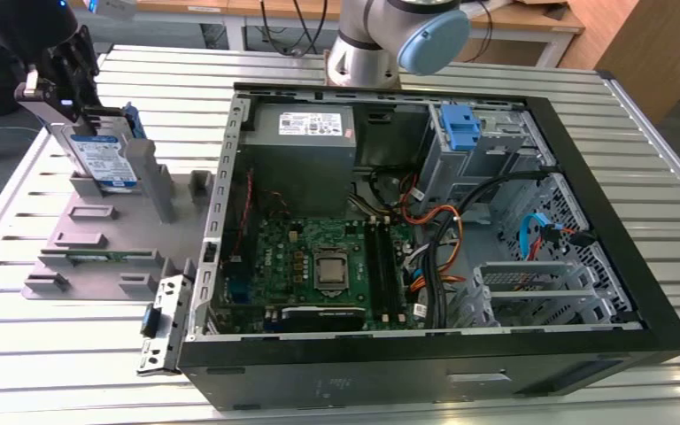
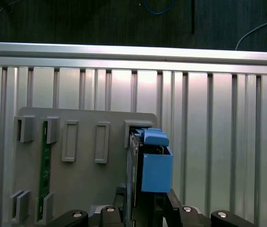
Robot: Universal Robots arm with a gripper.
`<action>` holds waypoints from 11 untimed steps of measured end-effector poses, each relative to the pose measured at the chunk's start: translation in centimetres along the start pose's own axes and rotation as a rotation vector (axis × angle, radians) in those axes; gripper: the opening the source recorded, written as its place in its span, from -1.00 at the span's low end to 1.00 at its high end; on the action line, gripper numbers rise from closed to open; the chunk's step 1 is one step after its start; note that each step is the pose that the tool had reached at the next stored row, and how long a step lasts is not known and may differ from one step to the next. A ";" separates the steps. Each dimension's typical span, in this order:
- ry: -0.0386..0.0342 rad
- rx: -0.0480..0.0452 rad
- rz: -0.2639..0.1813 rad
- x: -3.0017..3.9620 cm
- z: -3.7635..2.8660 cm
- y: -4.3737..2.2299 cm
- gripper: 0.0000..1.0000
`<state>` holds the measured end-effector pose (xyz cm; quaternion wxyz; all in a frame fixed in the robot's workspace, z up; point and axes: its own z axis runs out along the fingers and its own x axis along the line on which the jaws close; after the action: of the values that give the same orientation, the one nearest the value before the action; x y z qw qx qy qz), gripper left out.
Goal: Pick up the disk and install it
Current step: 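Pick up the disk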
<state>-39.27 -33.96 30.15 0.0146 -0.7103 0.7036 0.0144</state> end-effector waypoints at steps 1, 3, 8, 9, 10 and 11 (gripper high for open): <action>0.0000 0.0000 0.000 0.00 0.00 0.00 -0.11; 0.0000 0.0000 0.000 0.01 0.00 0.00 -0.11; 0.0000 0.0000 0.000 0.01 0.00 0.00 -0.14; 0.0001 -0.0001 0.000 0.02 0.00 0.00 -0.26; 0.0001 -0.0001 0.000 0.02 -0.01 0.00 -0.26; 0.0001 -0.0001 0.000 0.02 -0.01 0.00 -0.29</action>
<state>-39.27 -33.98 30.15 0.0145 -0.7103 0.7036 0.0144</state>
